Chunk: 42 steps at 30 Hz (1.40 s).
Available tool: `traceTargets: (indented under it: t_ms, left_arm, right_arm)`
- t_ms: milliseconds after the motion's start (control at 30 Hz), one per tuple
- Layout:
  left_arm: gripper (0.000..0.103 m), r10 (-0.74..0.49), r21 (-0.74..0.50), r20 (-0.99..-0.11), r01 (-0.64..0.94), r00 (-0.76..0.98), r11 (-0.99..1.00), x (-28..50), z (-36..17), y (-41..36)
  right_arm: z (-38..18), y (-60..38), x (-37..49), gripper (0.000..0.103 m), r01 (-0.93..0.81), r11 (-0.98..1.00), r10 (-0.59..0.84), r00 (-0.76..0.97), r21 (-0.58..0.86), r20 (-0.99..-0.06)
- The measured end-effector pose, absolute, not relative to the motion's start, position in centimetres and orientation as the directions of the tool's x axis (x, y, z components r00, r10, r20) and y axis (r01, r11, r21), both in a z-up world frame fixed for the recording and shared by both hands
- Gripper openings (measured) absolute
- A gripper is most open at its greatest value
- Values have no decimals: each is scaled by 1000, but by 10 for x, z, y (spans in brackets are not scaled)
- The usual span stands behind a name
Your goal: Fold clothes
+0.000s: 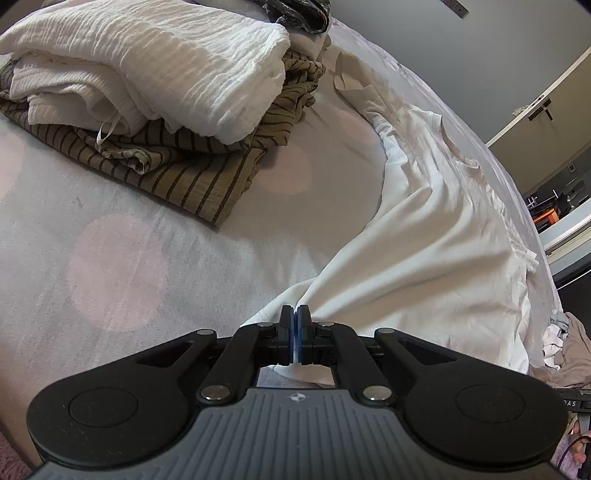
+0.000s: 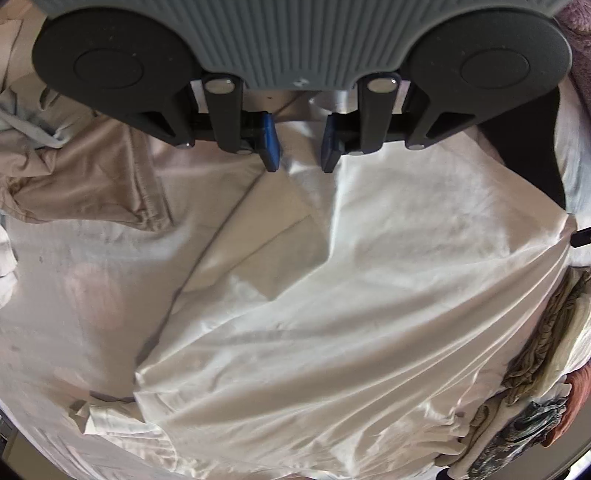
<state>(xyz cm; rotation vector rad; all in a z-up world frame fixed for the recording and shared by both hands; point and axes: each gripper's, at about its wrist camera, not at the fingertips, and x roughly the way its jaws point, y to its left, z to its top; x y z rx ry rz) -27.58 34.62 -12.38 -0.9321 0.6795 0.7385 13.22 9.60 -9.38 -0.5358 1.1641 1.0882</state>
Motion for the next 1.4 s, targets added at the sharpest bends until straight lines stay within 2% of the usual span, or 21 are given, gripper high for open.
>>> traceTargets:
  t_ms: [333,433,733,933,1100,1267,1400]
  left_arm:
    - [0,250,-455,-780,-794,574,403,-275,-126,346]
    - [0,247,-457,-780,-793,575,404,-275,-127,346]
    - [0,241,-450,-781,-787,576,422,-271,-127,344]
    - [0,231,-446,-790,-790,568,420,-271,-130,344]
    - [0,229,-446,-792,-792,567,418,-271,-131,344]
    - [0,225,-440,-796,-792,562,422,-269,-133,343]
    - [0,224,-436,-798,-793,559,426,-268,-134,342]
  right_arm:
    - [-82,125,74,29,-879,301,522,-172,369,-836]
    - [-72,123,70,30,-874,296,555,-170,385,-814]
    - [-58,82,121,30,-802,523,557,65,288,-828]
    - [-75,65,141,31,-754,598,516,101,273,-851]
    - [-98,74,145,35,-754,582,470,7,304,-883]
    - [-100,81,137,35,-760,527,508,-78,381,-858]
    - [-99,94,118,35,-809,489,492,-55,328,-869]
